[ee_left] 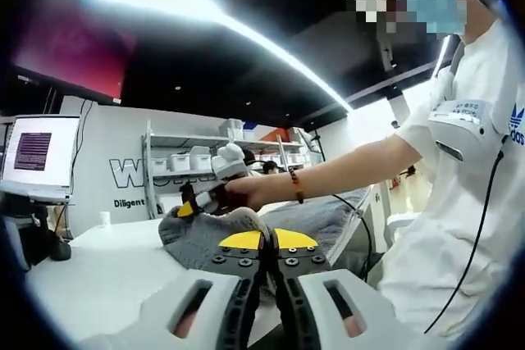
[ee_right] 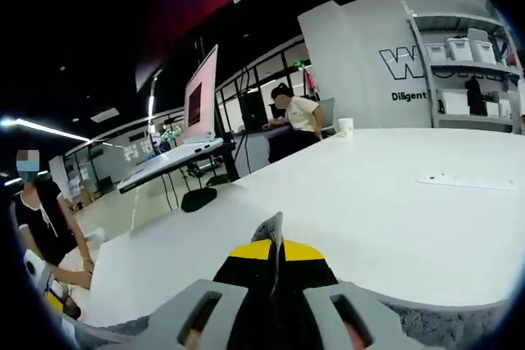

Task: Open the folded towel by lifting each exposed corner and separating the folded layers until the towel lies flat within the target outline without major curled edges

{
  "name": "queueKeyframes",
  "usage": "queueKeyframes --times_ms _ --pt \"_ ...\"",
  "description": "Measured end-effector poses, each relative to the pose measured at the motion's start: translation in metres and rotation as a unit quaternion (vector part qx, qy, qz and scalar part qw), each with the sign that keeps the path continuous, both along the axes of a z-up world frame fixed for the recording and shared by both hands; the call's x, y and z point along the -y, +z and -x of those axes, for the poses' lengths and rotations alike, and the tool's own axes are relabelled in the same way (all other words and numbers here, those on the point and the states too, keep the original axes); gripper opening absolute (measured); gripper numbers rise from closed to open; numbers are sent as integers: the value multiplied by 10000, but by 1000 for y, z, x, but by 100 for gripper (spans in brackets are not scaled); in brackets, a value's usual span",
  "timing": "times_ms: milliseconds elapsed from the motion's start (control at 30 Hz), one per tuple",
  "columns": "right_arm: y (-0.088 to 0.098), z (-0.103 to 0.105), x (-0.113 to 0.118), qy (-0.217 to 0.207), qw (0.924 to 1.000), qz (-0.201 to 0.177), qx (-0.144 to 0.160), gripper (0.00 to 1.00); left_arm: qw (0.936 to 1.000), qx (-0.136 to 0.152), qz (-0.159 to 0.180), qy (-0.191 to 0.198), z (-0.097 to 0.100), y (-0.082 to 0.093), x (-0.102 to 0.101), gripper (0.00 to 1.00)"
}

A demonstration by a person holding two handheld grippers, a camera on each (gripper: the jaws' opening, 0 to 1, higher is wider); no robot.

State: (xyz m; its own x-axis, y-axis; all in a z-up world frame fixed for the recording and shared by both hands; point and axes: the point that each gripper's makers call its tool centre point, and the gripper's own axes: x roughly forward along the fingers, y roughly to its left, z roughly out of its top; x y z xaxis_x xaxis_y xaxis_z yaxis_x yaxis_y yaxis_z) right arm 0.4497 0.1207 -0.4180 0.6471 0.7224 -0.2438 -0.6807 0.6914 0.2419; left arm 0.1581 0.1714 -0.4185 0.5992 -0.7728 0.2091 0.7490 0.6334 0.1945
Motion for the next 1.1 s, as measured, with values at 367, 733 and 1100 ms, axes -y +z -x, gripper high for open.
queueKeyframes --times_ms 367,733,1100 --pt "1 9 -9 109 9999 -97 -46 0 9997 -64 203 77 -1 1 -11 2" --pt "8 16 -28 281 9994 -180 -28 0 9992 -152 286 234 -3 -3 -22 2" --pt "5 14 -34 313 9992 -207 -112 0 9984 -218 303 414 -2 -7 -32 3"
